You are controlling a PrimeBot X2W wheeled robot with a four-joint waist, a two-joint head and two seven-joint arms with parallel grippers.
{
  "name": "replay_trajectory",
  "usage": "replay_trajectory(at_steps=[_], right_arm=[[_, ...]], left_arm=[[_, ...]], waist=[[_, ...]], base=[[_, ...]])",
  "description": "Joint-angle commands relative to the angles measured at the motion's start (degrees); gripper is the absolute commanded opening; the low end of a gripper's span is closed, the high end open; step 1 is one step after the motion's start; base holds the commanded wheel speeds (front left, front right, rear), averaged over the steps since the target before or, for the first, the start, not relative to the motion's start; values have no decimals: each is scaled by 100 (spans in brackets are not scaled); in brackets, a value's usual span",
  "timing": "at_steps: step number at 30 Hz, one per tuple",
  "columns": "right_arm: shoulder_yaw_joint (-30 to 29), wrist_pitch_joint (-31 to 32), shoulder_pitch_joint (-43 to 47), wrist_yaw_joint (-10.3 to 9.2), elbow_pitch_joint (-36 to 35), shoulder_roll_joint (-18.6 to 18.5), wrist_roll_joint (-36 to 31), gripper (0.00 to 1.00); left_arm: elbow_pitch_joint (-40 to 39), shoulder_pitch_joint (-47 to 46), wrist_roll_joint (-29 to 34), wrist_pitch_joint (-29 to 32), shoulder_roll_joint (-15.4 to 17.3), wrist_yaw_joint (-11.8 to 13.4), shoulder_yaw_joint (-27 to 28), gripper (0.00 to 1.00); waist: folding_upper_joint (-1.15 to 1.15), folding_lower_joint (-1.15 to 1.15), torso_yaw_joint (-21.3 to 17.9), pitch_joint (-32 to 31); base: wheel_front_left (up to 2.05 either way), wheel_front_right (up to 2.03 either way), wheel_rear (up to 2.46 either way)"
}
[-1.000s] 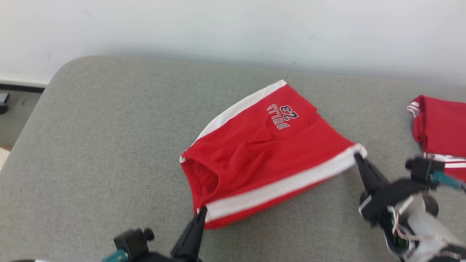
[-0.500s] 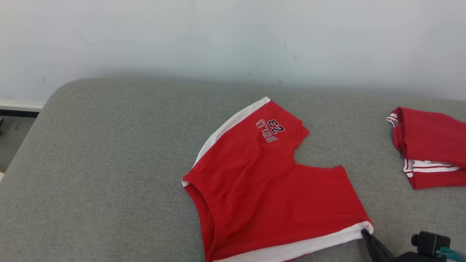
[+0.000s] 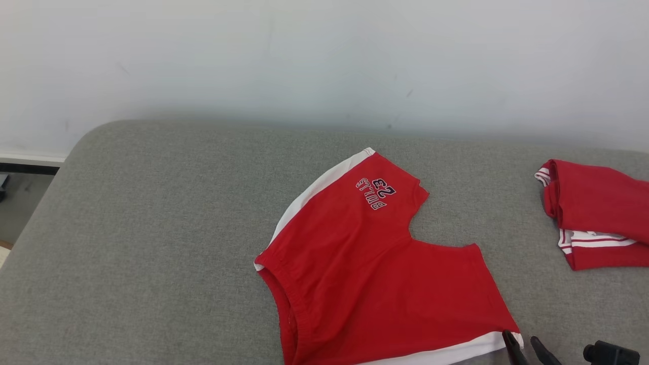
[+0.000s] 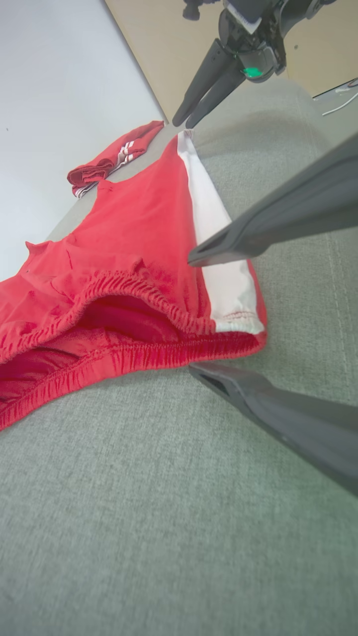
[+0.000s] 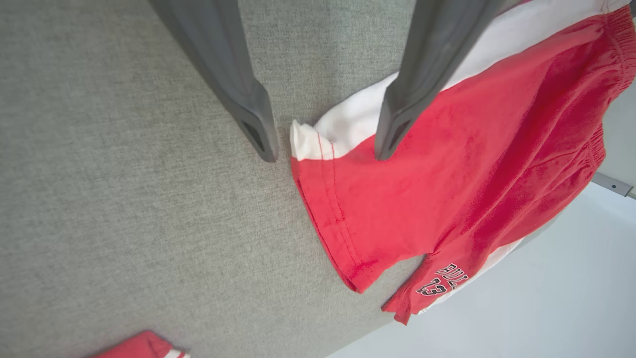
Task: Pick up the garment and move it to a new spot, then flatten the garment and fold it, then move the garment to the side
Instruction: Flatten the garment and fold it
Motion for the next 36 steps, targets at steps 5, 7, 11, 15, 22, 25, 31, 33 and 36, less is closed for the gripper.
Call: replay_trajectory(at_steps=[5, 7, 11, 15, 22, 25, 31, 33, 36], right_arm=[[-515, 12, 288, -11, -458, 181, -422, 100], [-595, 46, 325, -11, -528, 214, -478, 100], [-663, 245, 380, -11, -633, 168, -995, 100], [-587, 445, 256, -11, -527, 142, -1441, 100], [-506, 391, -131, -11, -3, 142, -1725, 100], [-367, 352, -309, -11, 235, 105, -1805, 100], [-147, 229, -528, -11, 620, 81, -1888, 85], [-106, 224, -570, -11, 719, 45, -1902, 19], [-48, 171, -590, -11, 845, 29, -1896, 0]], left_arm=[[-567, 348, 239, -64, 131, 134, 312, 100], [-655, 377, 248, -67, 128, 161, 355, 100], [-762, 404, 547, -22, 173, 263, 215, 100], [-548, 260, 936, 28, 144, 456, -44, 100], [-8, -10, 1464, -23, -4, 715, -272, 100], [227, -151, 1622, -11, -50, 732, -372, 100], [595, -389, 1883, -34, -155, 757, -512, 100], [664, -415, 1882, -47, -213, 710, -512, 27], [735, -499, 2081, -55, -242, 726, -590, 0]], waist=[[0, 0, 66, -92], [0, 0, 74, -95], [0, 0, 73, -95], [0, 0, 24, -47], [0, 0, 28, 76], [0, 0, 56, 123], [0, 0, 114, 137], [0, 0, 130, 128], [0, 0, 142, 114]], base=[[0, 0, 0], [0, 0, 0], [0, 0, 0], [0, 0, 0], [0, 0, 0], [0, 0, 0], [0, 0, 0], [0, 0, 0], [0, 0, 0]])
